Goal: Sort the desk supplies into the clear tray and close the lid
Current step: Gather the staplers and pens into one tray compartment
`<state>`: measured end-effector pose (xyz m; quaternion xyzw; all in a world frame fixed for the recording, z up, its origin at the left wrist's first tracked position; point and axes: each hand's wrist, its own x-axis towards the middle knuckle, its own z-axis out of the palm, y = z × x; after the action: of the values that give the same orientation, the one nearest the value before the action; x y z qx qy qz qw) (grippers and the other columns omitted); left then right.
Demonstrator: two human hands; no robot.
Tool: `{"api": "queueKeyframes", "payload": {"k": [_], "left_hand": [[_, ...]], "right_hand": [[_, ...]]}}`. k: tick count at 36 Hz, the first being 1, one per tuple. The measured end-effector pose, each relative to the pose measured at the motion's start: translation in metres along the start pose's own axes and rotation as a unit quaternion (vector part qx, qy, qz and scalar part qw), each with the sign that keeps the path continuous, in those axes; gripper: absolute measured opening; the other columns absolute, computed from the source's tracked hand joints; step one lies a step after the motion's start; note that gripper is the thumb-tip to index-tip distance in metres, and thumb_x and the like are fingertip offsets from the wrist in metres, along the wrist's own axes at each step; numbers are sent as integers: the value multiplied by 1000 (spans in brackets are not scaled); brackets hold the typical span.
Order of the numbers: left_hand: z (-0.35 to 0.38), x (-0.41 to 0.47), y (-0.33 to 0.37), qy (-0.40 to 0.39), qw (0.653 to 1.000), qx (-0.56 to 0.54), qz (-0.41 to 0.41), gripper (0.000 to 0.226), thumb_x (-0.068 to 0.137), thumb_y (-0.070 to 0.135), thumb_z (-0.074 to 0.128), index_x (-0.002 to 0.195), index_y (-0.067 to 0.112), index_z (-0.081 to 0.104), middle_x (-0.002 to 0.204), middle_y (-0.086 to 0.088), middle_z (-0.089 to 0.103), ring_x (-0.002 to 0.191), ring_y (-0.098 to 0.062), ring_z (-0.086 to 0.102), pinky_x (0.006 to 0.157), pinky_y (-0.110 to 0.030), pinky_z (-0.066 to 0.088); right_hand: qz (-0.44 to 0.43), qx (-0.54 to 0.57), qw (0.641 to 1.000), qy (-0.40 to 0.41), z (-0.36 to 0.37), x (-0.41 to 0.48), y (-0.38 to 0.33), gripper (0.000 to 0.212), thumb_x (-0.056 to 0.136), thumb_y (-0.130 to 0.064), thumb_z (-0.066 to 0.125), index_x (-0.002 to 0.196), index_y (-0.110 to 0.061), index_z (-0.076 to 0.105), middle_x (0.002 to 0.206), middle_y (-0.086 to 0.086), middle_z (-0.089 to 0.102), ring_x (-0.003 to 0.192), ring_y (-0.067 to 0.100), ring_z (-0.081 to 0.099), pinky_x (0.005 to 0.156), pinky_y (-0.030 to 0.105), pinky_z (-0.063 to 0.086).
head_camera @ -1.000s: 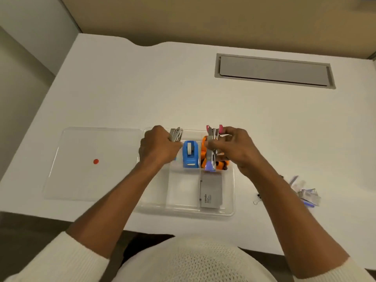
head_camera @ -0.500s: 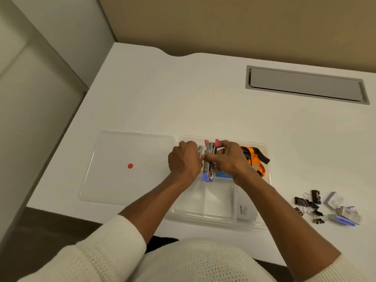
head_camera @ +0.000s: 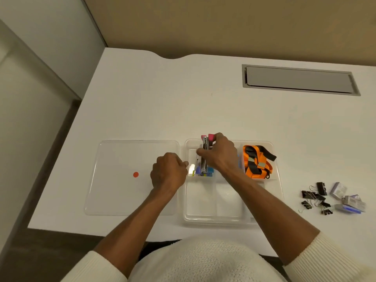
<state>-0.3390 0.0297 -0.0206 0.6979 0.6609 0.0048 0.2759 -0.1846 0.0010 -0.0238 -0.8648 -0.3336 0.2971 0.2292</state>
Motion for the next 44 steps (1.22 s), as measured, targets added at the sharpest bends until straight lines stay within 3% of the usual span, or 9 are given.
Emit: {"api": "queueKeyframes", "payload": {"k": [8, 15, 17, 21, 25, 29, 33, 37, 44], "left_hand": [[6, 3, 0, -25, 997, -62, -23, 18, 94, 34, 74, 93, 16, 74, 87, -1, 72, 74, -19, 63, 68, -31, 52], [12, 8, -2, -29, 996, -76, -31, 19, 92, 34, 75, 80, 22, 66, 82, 0, 69, 78, -26, 67, 72, -35, 56], [15, 9, -3, -23, 996, -76, -30, 23, 91, 33, 76, 75, 24, 63, 77, 1, 66, 76, -26, 67, 71, -35, 57], [17, 9, -3, -16, 997, -67, -25, 20, 91, 34, 76, 80, 21, 67, 73, 3, 63, 71, -24, 65, 70, -36, 58], [14, 6, 0, -18, 999, -42, -18, 19, 91, 35, 76, 87, 18, 71, 83, -3, 70, 76, -28, 67, 74, -41, 60], [10, 1, 5, -2, 999, 32, 18, 21, 92, 36, 74, 93, 16, 70, 88, -8, 72, 76, -31, 68, 68, -38, 56], [7, -11, 13, 18, 987, 147, 63, 28, 90, 32, 77, 105, 11, 66, 95, -9, 71, 73, -26, 64, 62, -33, 47], [4, -27, 33, 22, 964, 246, 100, 61, 84, 29, 82, 130, 6, 50, 120, -15, 62, 103, -32, 66, 71, -39, 51], [18, -65, 101, 55, 947, 195, 249, 38, 96, 40, 65, 118, 9, 61, 112, -11, 65, 103, -30, 60, 71, -39, 46]], "right_hand": [[-47, -172, 983, 35, 28, -13, -13, 58, 83, -53, 76, 122, -15, 56, 106, 4, 66, 83, 21, 62, 69, 33, 43], [-23, -240, 969, -55, 32, -12, -17, 56, 89, -50, 78, 127, -12, 63, 118, 8, 73, 104, 26, 72, 88, 35, 56], [-22, -233, 970, -67, 31, -12, -14, 58, 89, -50, 77, 129, -10, 62, 120, 9, 72, 107, 27, 71, 91, 35, 55], [-54, -207, 976, -39, 30, -16, -6, 50, 96, -42, 72, 131, -9, 60, 121, 11, 72, 105, 27, 71, 82, 30, 51], [-62, -143, 985, -74, 23, -22, -4, 47, 95, -41, 73, 129, -10, 64, 119, 11, 73, 104, 27, 70, 89, 33, 54], [-157, -109, 979, -76, 7, -44, 8, 40, 96, -34, 73, 130, -13, 66, 127, 10, 71, 107, 28, 69, 89, 34, 54], [-213, -57, 975, -41, -20, -69, 30, 25, 100, -23, 68, 123, -14, 70, 120, 7, 72, 98, 21, 70, 88, 37, 62], [-218, 4, 976, 20, -57, -90, 62, 18, 98, -17, 71, 115, -12, 74, 106, 4, 72, 88, 16, 69, 78, 38, 63], [-132, 36, 978, 157, -126, -107, 157, 12, 93, -13, 76, 105, -12, 75, 96, 0, 72, 81, 14, 70, 72, 40, 61]]}}
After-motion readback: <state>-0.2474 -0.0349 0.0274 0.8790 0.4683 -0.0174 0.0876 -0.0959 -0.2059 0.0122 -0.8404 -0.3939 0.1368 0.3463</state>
